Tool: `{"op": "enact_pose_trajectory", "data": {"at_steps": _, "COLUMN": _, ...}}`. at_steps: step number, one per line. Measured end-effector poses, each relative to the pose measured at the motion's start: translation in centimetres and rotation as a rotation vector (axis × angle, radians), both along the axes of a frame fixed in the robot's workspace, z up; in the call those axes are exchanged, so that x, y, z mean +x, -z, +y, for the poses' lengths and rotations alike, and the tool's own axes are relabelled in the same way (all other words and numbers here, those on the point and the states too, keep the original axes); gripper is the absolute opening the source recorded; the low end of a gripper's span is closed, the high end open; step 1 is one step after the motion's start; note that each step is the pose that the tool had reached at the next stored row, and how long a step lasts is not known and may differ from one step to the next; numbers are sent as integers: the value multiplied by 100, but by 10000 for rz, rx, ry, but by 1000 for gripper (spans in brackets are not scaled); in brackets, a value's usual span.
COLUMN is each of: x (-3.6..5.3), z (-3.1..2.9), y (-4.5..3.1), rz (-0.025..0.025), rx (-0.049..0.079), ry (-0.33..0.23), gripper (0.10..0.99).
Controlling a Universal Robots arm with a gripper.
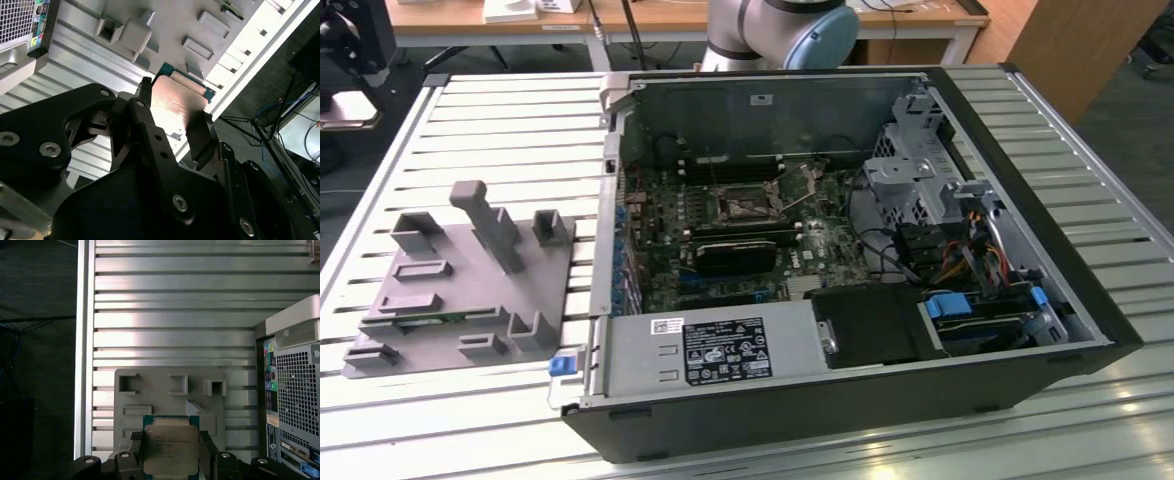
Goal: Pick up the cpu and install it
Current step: 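Pick up the cpu and move it towards the insertion slot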
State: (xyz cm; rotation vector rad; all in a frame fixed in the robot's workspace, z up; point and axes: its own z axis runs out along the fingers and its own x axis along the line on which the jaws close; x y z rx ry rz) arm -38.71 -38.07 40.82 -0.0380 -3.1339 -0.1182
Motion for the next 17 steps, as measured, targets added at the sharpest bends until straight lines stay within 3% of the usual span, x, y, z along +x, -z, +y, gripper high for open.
{"op": "enact_pose_trajectory", "data": {"at_steps": 17, "x": 122, "z": 0, "y": 0, "rz": 0, "rx": 0, "ry": 0, "gripper": 529}}
